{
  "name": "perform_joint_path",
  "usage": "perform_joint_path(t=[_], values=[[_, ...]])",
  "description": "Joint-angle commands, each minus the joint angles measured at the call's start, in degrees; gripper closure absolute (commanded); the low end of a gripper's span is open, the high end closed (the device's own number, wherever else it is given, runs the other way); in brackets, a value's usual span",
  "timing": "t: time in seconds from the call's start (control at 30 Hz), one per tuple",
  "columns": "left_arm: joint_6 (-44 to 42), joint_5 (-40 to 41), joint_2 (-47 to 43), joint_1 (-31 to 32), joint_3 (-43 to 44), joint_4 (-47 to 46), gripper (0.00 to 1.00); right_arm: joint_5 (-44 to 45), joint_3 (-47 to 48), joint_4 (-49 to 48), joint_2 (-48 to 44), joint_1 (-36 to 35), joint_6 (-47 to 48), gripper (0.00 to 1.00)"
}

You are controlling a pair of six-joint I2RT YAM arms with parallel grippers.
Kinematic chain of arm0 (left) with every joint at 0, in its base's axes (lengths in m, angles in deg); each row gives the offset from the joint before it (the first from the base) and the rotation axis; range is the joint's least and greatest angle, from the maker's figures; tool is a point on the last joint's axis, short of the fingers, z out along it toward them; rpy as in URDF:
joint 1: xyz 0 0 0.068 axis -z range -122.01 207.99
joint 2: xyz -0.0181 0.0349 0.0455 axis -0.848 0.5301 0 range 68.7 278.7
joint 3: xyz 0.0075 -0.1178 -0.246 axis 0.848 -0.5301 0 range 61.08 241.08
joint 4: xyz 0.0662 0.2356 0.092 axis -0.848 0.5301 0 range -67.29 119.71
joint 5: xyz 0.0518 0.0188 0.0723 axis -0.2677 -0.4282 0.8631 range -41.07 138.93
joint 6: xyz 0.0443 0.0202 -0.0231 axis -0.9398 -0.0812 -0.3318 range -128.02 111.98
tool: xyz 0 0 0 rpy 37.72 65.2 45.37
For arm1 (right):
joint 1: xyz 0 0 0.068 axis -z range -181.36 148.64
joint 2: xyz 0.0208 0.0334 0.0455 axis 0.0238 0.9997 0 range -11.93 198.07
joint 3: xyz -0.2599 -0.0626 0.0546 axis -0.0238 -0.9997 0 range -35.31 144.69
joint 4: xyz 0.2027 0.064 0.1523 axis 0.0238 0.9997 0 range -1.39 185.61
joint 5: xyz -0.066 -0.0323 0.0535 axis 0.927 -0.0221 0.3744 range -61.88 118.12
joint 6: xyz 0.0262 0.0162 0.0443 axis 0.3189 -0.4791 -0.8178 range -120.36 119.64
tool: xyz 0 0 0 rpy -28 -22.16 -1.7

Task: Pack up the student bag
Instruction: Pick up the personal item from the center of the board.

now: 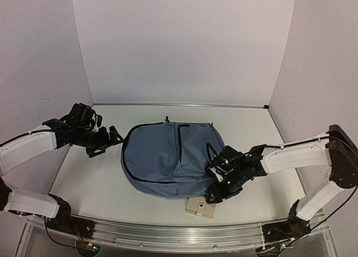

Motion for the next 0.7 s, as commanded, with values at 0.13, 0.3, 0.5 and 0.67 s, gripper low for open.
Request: perform_joint_path(t=[0.13, 0.3, 0.5, 0.67], values=[[-0.5, 0.0, -1.0, -0.4, -0.3, -0.1, 0.0, -2.8, -0.5, -4.8, 1.9, 0.2, 2.0, 0.5], [-0.5, -0.3, -0.9, -0.4, -0.4, -0.1, 0.0, -0.3, -0.1, -5.7, 3.5, 0.2, 1.3, 0.5], [-0.4, -0.9, -1.1, -0.4, -0.5, -0.5, 0.0, 2.7, 0.4, -5.4, 6.6, 0.1, -0.8, 0.45], [-0.6, -0.5, -1.0, -0.4, -0.6, -0.4, 0.0, -3.4, -1.0, -6.6, 6.2, -0.1, -0.8, 0.55]])
